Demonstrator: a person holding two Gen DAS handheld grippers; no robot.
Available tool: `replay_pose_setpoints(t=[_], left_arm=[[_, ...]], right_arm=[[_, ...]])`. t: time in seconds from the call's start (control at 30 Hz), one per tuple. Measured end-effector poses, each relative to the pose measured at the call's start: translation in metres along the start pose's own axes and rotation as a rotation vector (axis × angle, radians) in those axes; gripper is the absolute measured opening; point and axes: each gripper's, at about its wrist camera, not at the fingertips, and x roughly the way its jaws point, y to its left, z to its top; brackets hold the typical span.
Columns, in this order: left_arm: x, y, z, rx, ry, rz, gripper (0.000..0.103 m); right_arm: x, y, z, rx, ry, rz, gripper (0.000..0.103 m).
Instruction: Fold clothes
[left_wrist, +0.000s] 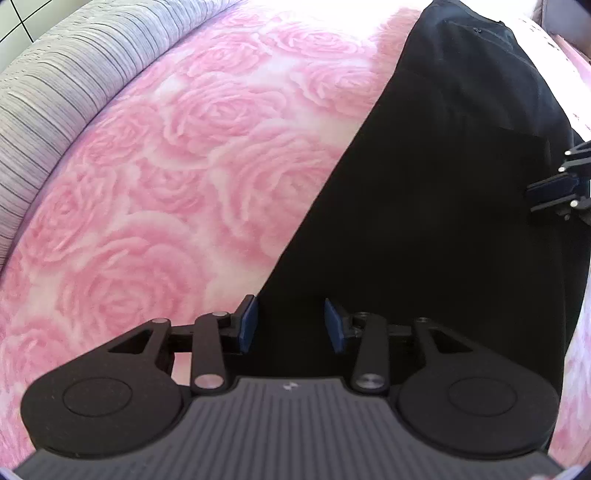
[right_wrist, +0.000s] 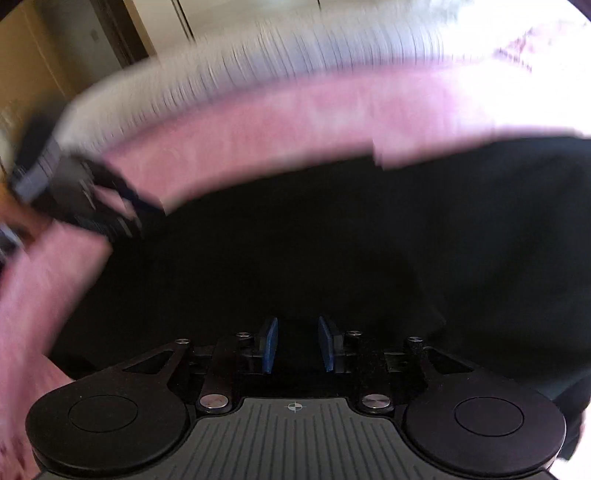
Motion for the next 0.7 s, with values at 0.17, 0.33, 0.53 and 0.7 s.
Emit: replay_pose_setpoints(t=[0.17, 0.33, 0.53, 0.7], left_arm=[[-0.035, 0.008, -0.022, 0.095, -0.033, 0.072, 0.036], [-0.061, -0.012, -0.077, 0.415, -0.052, 0.195, 0.054], [-0.053, -0.059, -0.136, 1.000, -0.158, 0.262, 0.060], [-0.022, -0.070, -0.132, 1.172, -0.219, 0.234, 0.060]], right_arm=[[-0.032, 0.048, 0.001, -0.069, 0.009, -0.040, 0.033], [-0.042, 0.152, -0.020, -0.425, -0.029, 0.111, 0.078], [0.003, 0.236, -0.064, -0.808, 0.035, 0.027, 0.078], [0.016, 0.234, -0.078, -0.885, 0.043, -0.140, 0.044]])
